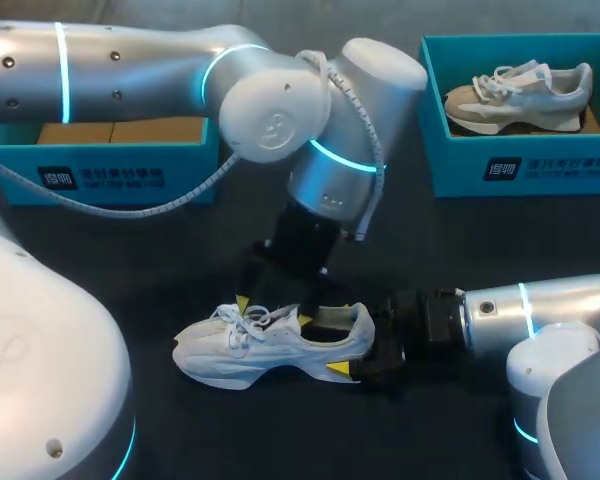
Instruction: Take the shoe out of the shoebox, open the shoe tongue, remove and reinsert the insole, then place the shoe into the shoebox
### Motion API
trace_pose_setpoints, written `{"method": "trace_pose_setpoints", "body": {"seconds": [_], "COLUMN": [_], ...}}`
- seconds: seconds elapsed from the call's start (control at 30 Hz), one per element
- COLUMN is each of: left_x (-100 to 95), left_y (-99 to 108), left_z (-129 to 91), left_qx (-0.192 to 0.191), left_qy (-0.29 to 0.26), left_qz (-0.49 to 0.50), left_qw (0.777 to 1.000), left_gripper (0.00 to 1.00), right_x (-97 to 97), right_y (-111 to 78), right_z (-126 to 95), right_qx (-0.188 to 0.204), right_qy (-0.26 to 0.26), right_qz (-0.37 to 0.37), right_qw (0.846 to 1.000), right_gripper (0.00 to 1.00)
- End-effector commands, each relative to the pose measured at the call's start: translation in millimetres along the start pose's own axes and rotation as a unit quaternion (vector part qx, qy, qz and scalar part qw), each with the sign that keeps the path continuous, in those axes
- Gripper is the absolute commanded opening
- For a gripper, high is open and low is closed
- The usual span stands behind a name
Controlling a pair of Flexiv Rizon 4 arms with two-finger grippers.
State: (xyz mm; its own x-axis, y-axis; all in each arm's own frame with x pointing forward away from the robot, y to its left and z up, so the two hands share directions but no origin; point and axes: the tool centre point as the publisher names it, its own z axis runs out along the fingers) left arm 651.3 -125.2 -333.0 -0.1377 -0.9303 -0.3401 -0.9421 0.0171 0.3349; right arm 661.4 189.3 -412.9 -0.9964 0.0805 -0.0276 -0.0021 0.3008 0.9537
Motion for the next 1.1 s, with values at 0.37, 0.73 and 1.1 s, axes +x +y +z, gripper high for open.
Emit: {"method": "trace_pose_setpoints", "body": {"seconds": [0.37,0.73,1.1], "left_x": [-10.2,-8.9,-19.6], "left_y": [1.9,2.6,13.1], "left_z": [-6.9,-4.0,-7.5], "left_qx": [0.003,-0.002,0.031], "left_qy": [0.071,0.11,0.148], "left_qz": [0.021,0.043,0.04], "left_qw": [0.997,0.993,0.988], "left_gripper": [0.46,0.13,0.0], "right_x": [1.6,1.6,1.6], "right_y": [0.6,0.6,0.6], "right_z": [1.0,1.0,1.0], "right_qx": [0.001,0.001,0.001], "right_qy": [-0.001,-0.001,-0.001], "right_qz": [0.0,0.0,0.0], "right_qw": [1.0,1.0,1.0], "right_gripper": [0.0,0.0,0.0]}}
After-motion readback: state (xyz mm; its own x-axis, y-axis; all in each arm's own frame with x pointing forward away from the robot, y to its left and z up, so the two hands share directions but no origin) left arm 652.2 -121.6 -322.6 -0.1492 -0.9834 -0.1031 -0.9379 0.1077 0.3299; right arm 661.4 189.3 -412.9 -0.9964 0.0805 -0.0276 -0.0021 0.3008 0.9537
